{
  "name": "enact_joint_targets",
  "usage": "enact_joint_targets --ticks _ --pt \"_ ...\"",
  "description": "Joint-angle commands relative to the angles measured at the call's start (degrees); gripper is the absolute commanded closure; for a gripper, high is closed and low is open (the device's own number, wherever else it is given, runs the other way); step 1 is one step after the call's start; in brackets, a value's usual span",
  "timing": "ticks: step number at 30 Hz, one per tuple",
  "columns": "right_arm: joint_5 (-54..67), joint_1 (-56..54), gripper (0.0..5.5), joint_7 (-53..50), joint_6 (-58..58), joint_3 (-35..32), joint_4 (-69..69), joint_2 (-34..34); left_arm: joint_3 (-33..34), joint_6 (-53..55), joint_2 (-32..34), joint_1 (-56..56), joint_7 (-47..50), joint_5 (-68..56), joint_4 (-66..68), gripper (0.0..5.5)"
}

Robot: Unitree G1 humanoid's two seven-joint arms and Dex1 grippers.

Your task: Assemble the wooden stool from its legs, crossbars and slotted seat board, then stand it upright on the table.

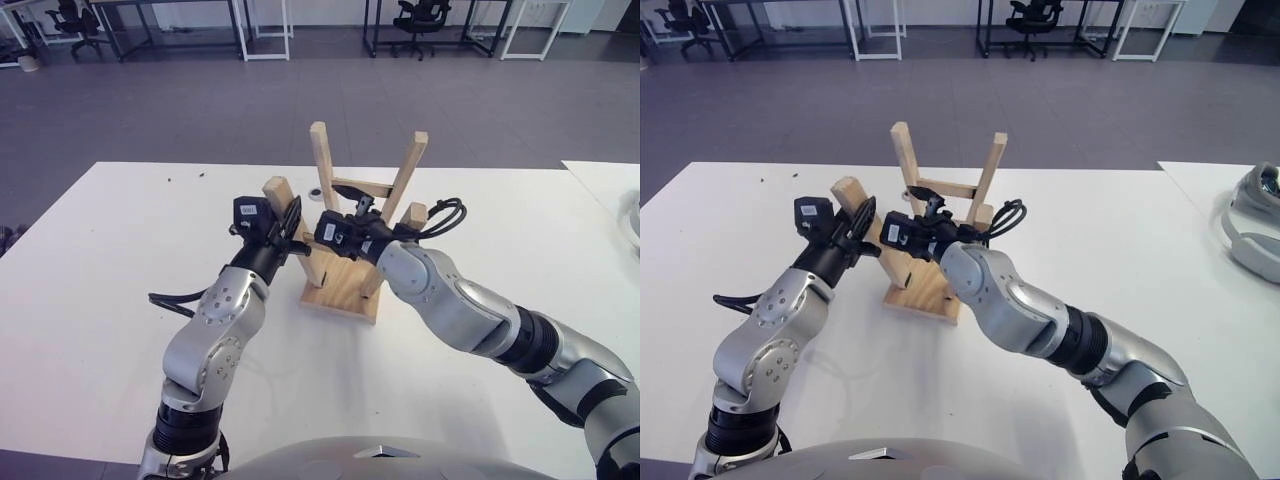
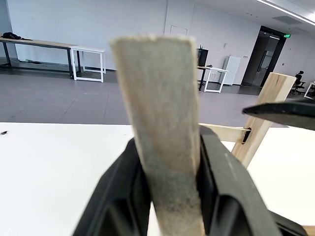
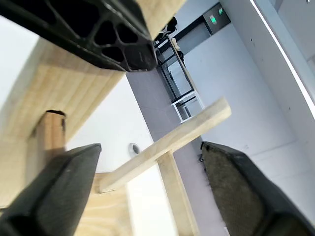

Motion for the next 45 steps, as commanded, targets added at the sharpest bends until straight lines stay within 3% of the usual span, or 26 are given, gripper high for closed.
enact_joint_targets --ticks 1,4,8,14,19,22,25,28,31,33,38,45 --pt "-1.6 7.7 1.72 7.8 1.6 6.4 6.0 -2.2 -2.4 9.7 2.3 3.1 -1.1 0.5 -0.3 4.47" --pt "-3.4 9.9 1.72 9.8 -0.4 6.3 6.9 -0.2 -2.9 9.9 -0.3 1.9 -1.1 -0.4 -0.6 4.47" --pt "-5.4 10.8 1.72 8.6 -4.3 -0.1 6.8 0.0 5.7 9.1 -5.7 -2.0 -2.2 -12.8 -6.9 3.56" --pt "-7.7 7.4 1.72 8.0 -21.6 -16.6 1.4 -3.4 14.5 11.2 0.4 -6.3 -6.8 -30.5 -14.0 2.51" --pt "9.6 2.4 1.72 11.1 -26.3 -39.7 -1.9 2.6 20.6 9.3 7.8 -21.6 -7.5 -39.5 -9.1 1.54" --pt "24.7 -2.9 1.72 13.1 -19.7 -55.1 1.7 4.3 22.6 8.3 13.0 -29.2 -10.4 -36.1 0.4 1.54" --pt "45.4 5.0 1.72 17.7 -9.1 -66.0 0.3 5.9 18.3 7.5 18.4 -27.9 -18.5 -29.2 7.2 1.54" --pt "54.8 17.6 1.72 17.4 -2.5 -67.0 -3.4 8.2 11.3 5.9 18.0 -21.8 -23.2 -22.6 11.5 1.54" --pt "45.4 29.3 1.72 12.3 -1.5 -58.3 2.1 8.2 -0.8 4.3 14.0 -13.7 -21.9 -11.9 18.7 1.54" --pt "43.7 29.6 1.72 11.3 -2.8 -56.2 2.8 8.4 -5.2 2.4 13.9 -10.5 -21.7 -6.7 19.6 1.54" --pt "49.9 21.2 1.72 10.9 -4.5 -61.0 2.0 8.8 2.9 0.9 14.0 -14.1 -23.3 -12.3 12.5 1.54" --pt "71.6 1.2 1.72 8.9 -3.3 -74.3 4.9 5.9 20.1 1.5 18.1 -39.0 -29.5 -30.7 14.0 1.54"
